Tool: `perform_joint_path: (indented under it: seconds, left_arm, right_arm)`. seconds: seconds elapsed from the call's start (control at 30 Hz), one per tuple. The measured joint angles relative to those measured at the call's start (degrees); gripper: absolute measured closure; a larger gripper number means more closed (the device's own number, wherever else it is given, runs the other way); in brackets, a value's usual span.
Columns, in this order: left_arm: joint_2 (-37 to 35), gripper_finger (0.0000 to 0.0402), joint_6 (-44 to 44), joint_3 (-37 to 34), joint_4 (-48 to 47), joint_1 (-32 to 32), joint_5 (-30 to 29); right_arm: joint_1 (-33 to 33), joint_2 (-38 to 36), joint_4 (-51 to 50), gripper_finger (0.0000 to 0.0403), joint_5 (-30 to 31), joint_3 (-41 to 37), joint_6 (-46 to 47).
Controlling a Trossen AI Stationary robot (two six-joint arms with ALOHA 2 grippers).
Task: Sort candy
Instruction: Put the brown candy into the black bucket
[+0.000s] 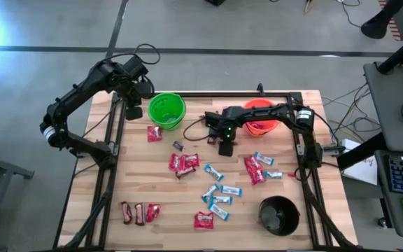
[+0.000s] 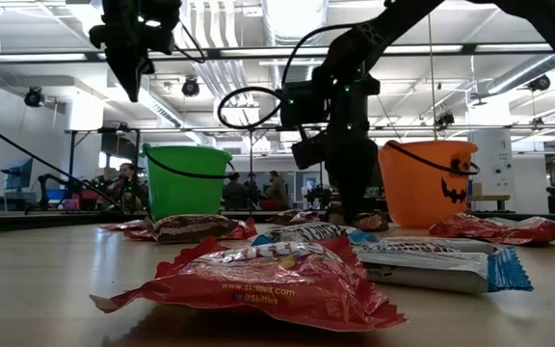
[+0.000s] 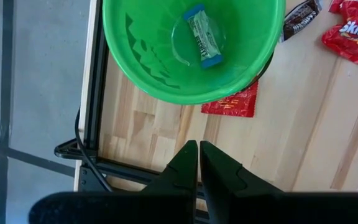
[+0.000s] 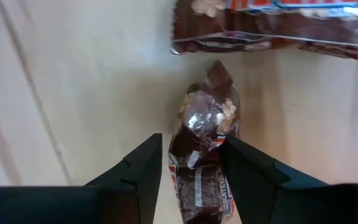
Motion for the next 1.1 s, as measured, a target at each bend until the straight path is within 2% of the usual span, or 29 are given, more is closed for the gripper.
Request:
perform_joint_path:
  seconds: [0.17, 0.43, 0.6, 0.73, 0.93, 1.1]
  left_arm:
    - [0.00, 0.0402, 0.40, 0.00, -0.18, 0.00, 0.00]
    - [0.00, 0.0402, 0.57, 0.00, -0.61, 0.00, -0.81]
    - [0.00, 0.0402, -0.58, 0.00, -1.15, 0.07, -0.98]
    - [0.00, 0.0402, -1.73, 0.00, -1.14, 0.09, -0.98]
    - [0.00, 0.0402, -6.59, 0.00, -1.62, 0.31, -1.02]
    - [0.00, 0.0402, -9.59, 0.00, -3.28, 1.33, -2.86]
  right_arm:
    - [-0.10, 0.01, 0.02, 0.0259, -1.26, -0.02, 2.95]
    - [-0.49, 1.24, 0.29, 0.0328, -1.28, -0.27, 4.62]
    - [-0.51, 2.39, 0.20, 0.0338, -1.79, -0.15, 5.23]
    - [-0.90, 2.74, -0.25, 0.0343, -5.54, -0.23, 7.22]
    - [-2.05, 2.85, -1.58, 0.0386, -11.44, -0.32, 12.61]
    - [-2.58, 2.91, -1.97, 0.0389, -13.06, -0.39, 13.15]
